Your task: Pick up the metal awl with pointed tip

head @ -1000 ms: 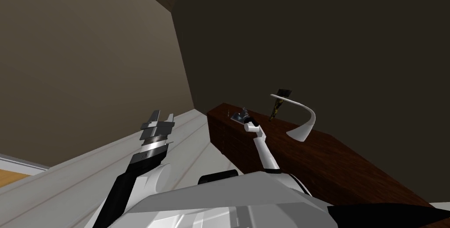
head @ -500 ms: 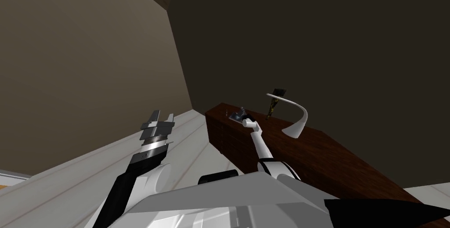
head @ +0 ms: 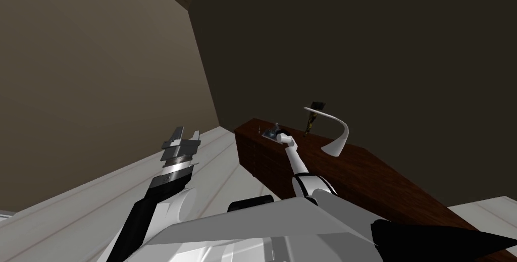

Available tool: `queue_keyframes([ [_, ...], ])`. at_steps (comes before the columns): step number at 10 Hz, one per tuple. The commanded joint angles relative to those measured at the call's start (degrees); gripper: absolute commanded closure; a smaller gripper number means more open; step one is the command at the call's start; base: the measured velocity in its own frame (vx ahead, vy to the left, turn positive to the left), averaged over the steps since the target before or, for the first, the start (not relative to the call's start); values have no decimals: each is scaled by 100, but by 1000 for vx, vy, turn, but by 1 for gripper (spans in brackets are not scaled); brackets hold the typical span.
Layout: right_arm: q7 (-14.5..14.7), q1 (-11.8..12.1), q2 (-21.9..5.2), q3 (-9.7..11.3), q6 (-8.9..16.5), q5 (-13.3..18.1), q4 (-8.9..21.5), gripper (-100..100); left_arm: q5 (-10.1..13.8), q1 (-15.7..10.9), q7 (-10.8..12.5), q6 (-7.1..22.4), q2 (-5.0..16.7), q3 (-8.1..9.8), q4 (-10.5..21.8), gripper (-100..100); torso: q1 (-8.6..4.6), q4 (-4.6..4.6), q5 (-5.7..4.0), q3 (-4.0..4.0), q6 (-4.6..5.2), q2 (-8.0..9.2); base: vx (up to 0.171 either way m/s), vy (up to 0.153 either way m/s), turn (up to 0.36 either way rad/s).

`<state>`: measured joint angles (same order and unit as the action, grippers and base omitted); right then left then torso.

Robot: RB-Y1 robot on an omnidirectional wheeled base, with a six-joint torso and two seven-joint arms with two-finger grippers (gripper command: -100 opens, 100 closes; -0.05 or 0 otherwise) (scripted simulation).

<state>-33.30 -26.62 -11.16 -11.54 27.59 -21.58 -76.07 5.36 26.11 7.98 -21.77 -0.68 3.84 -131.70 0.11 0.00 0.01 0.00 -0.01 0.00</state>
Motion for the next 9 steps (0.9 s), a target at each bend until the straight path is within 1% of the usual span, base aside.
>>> queue_keyframes([
  [1,-244,-286,-11,9,214,-130,286,-100,0,0,0,0,0,0,0,0,0,0,0,0,0,0,5,16,-52],
  [2,-244,-328,-11,9,214,-130,439,-100,0,0,0,0,0,0,0,0,3,0,1,0,-1,-1,8,16,-25],
  [3,-451,-567,-20,24,400,-239,640,-100,0,0,0,0,0,0,0,0,2,-1,0,-1,0,-1,16,26,-56],
  [4,-451,-567,-20,24,400,-239,742,-100,0,0,0,0,0,0,0,0,6,-1,1,-2,-1,-5,15,26,-26],
  [5,-652,-796,-28,43,573,-343,963,-100,0,0,0,0,0,0,0,0,6,-1,1,-2,0,-4,17,35,-48],
  [6,-652,-796,-28,43,573,-343,1040,-100,0,0,0,0,0,0,0,0,9,-1,2,-3,0,-5,16,28,-23],
  [7,-847,-1014,-37,68,734,-443,1271,-100,0,0,0,0,0,0,0,0,7,-2,1,-3,0,-4,21,30,-38],
  [8,-847,-1014,-37,68,734,-443,1333,-100,0,0,0,0,0,0,0,0,7,-1,2,-3,0,-6,17,27,-28],
  [9,-1036,-1222,-45,96,885,-539,1519,-100,0,0,0,0,0,0,0,0,6,-2,1,-3,0,-5,26,39,-41],
])
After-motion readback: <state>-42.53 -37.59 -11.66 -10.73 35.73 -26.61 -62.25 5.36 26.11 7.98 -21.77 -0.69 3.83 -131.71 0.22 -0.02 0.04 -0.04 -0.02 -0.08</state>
